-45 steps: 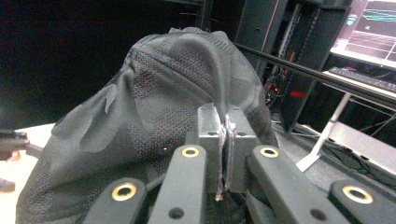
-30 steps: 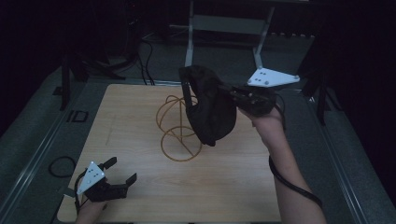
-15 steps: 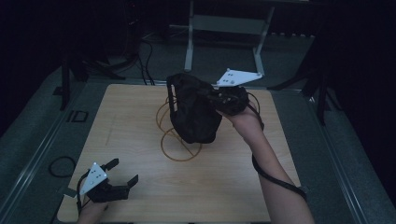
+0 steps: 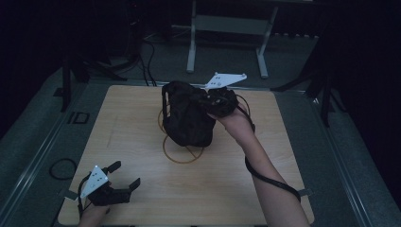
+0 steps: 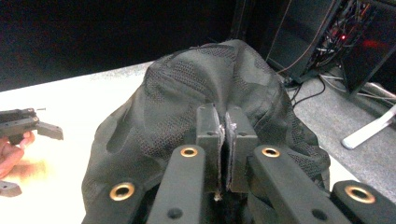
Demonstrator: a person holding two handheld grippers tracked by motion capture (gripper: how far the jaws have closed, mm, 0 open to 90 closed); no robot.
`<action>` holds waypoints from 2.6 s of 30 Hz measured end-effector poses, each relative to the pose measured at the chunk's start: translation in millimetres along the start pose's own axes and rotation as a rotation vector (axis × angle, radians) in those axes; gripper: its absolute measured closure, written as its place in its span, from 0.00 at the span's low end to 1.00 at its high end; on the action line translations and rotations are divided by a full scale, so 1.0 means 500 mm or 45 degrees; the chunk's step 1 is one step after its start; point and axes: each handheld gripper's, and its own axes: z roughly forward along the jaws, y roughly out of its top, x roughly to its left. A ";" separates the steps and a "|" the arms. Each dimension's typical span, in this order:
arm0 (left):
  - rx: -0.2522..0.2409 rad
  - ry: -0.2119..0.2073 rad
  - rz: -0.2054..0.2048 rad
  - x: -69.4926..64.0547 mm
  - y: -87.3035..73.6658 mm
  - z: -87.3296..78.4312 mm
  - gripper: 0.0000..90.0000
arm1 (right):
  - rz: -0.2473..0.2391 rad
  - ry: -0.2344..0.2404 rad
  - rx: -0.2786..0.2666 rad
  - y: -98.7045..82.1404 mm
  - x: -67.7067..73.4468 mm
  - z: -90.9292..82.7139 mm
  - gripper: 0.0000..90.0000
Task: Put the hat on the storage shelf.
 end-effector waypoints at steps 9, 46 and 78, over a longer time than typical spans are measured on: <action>0.004 -0.023 -0.005 -0.001 -0.003 0.003 0.03 | 0.007 0.014 0.011 -0.008 0.006 0.027 0.85; -0.002 -0.022 -0.011 -0.008 -0.006 0.007 0.03 | 0.088 0.048 -0.028 -0.046 -0.013 -0.035 0.15; -0.013 -0.015 -0.007 -0.008 -0.007 0.004 0.03 | 0.124 -0.070 0.005 -0.228 -0.025 -0.097 0.14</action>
